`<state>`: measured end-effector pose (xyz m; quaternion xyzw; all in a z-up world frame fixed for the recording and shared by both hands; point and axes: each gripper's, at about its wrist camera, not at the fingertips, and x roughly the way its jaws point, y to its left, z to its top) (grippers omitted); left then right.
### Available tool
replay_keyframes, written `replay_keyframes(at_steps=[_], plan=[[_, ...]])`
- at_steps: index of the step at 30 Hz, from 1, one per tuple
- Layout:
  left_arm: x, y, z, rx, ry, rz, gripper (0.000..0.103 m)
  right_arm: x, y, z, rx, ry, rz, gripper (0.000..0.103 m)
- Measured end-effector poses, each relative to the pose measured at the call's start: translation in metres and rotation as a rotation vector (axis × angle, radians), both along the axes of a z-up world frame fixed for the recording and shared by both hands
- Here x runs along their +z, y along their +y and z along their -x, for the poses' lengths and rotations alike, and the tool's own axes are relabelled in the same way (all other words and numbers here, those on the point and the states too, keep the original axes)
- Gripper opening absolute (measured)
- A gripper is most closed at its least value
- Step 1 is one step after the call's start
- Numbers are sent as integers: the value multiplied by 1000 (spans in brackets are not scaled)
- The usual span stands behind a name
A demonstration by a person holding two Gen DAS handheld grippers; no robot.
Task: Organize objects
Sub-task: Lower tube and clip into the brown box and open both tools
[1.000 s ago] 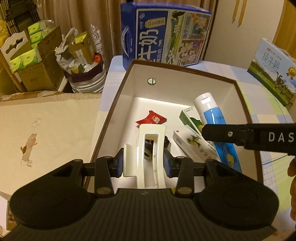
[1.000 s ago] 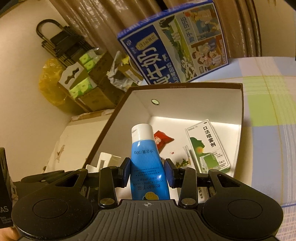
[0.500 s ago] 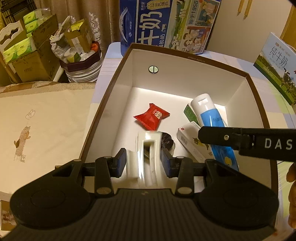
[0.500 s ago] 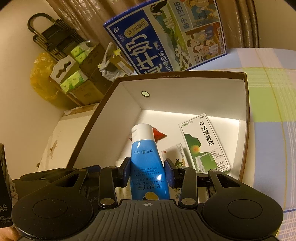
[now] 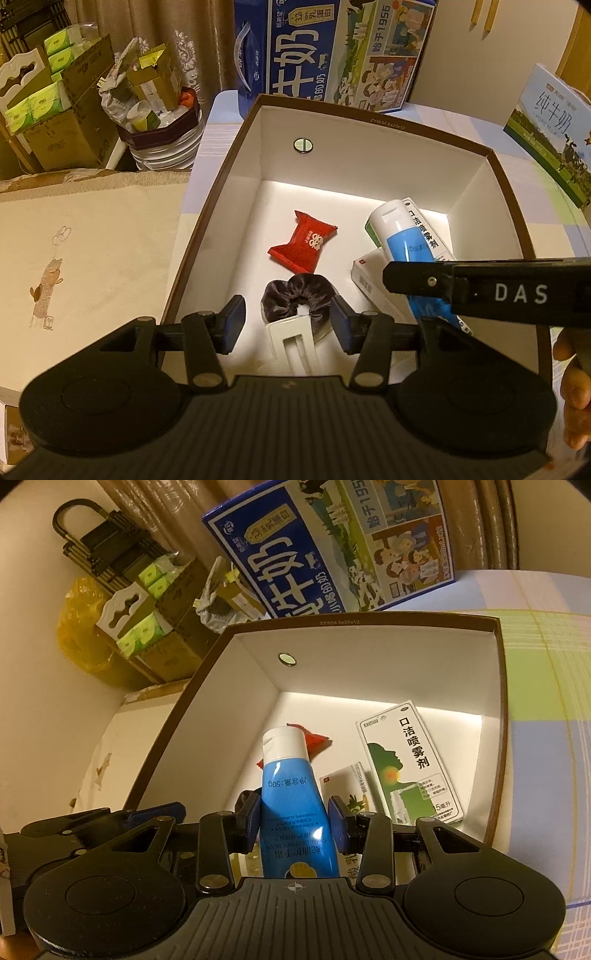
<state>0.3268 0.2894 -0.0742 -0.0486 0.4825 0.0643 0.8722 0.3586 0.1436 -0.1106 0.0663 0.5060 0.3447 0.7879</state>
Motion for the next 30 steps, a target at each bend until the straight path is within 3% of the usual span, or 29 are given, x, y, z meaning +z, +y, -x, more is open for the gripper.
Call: replay_keyframes(at_steps=[5,15,26,30], plan=[[0,1,1,6,2,0,49,-3,2,-4,-6,25,-4,37],[3,1,6,6,-4,3,53,17,-6,-4,-1,-14,-55,37],[19,2,27,5,-26,17,60,39,-30,20,17,-80,-42,41],[29,-2,38,-2,-45,22,68,46,-42,34,15,-102,-42,45]])
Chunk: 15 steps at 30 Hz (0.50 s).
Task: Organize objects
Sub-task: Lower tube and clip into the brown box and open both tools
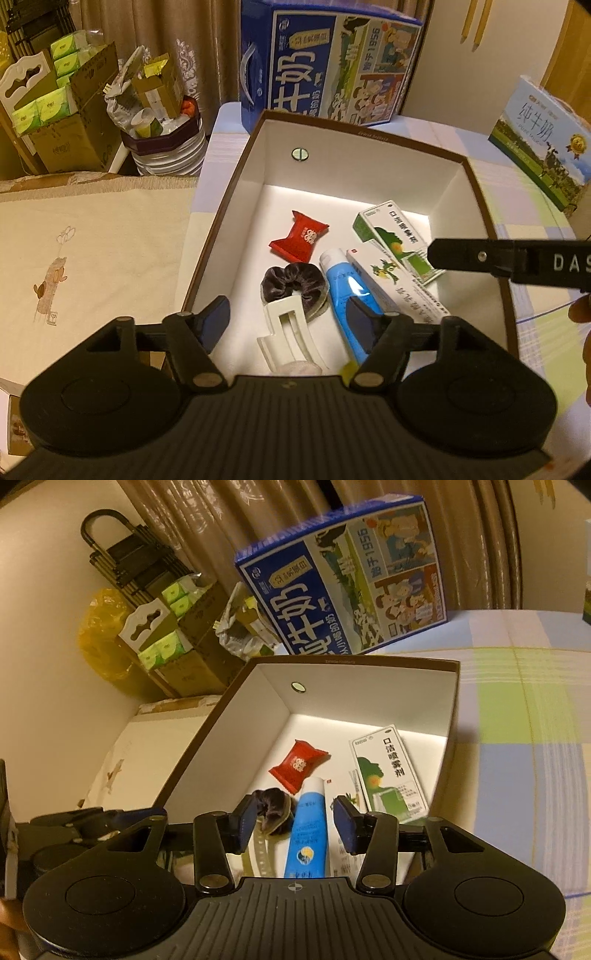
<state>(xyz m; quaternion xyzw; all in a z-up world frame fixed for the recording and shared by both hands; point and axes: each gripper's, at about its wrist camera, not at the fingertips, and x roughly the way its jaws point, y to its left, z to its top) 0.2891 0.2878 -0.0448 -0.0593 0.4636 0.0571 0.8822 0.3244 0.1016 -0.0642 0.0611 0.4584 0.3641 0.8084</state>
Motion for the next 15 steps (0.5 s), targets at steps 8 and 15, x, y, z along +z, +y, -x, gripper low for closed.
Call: replay_keyframes(at_steps=[8,15], plan=[[21,-12,26,-22,-30,9,77,16,-20,34,-6,-43,16,52],[35,-18,54,-5,-56,27,81,26,-39,61,-32,-50,14,56]])
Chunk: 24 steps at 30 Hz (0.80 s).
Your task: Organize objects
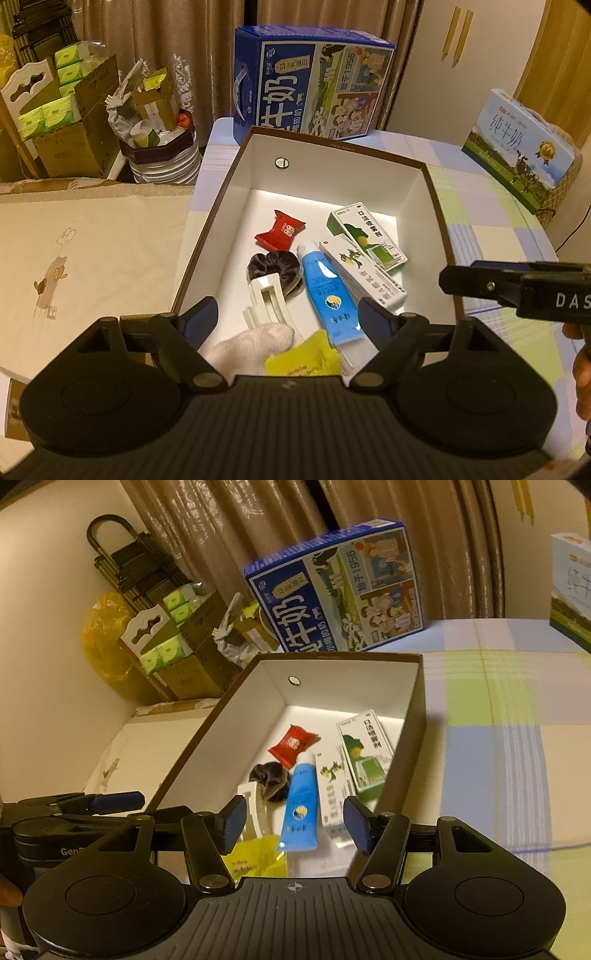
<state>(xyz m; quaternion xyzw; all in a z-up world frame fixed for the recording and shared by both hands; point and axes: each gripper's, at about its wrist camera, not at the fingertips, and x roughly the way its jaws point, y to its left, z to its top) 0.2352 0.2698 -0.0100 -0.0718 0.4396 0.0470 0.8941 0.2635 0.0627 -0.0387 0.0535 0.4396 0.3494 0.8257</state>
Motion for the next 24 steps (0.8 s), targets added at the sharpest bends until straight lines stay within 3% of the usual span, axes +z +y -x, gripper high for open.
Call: replay_keyframes(at_steps=[14,24], plan=[[16,-18,49,-17,-41,16,85,19,-24,60,-66,-22,16,62],[11,-32,89,-40,-36,9,88,17,-41,105,-108,-18,36,62]])
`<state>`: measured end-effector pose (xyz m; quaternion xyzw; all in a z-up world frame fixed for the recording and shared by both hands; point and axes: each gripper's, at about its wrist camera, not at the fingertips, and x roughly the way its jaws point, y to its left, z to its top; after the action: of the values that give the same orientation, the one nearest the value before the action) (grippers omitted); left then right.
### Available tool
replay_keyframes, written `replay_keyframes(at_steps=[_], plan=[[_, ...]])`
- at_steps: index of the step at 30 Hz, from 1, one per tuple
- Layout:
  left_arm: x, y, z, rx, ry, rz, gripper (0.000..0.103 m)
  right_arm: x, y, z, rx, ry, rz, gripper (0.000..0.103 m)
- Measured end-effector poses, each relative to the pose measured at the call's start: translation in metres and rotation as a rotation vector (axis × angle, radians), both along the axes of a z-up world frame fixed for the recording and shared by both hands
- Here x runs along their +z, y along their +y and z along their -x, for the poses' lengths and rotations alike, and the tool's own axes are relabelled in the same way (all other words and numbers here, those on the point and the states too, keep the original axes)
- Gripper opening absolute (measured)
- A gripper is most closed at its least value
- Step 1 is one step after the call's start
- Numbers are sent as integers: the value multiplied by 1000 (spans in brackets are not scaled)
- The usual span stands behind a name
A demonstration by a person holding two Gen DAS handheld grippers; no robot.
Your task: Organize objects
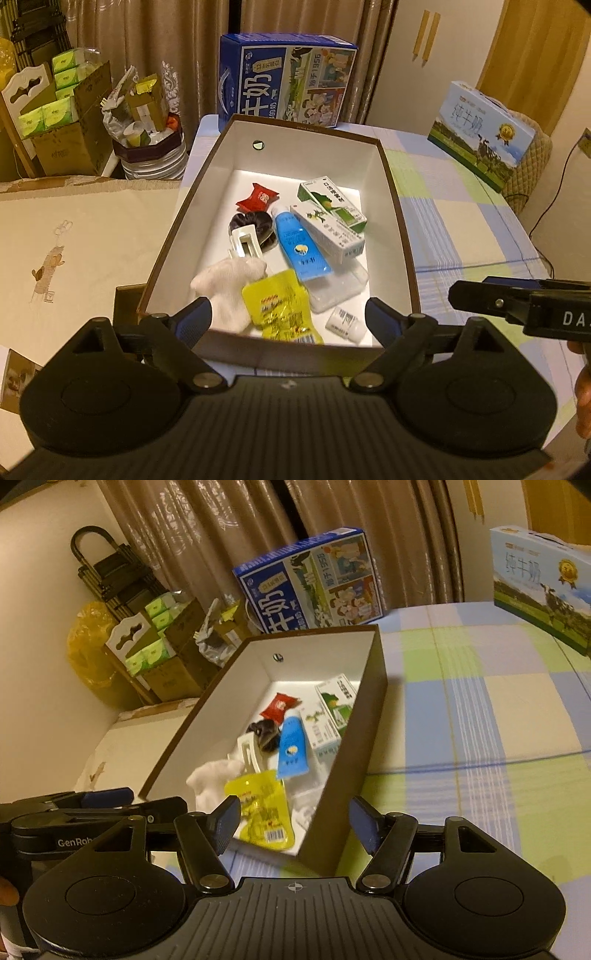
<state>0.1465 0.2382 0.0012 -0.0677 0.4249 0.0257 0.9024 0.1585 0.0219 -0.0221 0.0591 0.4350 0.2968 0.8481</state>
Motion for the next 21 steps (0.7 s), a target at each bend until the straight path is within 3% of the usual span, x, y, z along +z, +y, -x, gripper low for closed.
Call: replay_keyframes(at_steps=[9,21], plan=[[8,-15,31,16,-40,-8,99,5,-11,22,43,-36,55,63],[12,-66,62,64,-43,-23,102,5,-72,42,82,-57,83,63]])
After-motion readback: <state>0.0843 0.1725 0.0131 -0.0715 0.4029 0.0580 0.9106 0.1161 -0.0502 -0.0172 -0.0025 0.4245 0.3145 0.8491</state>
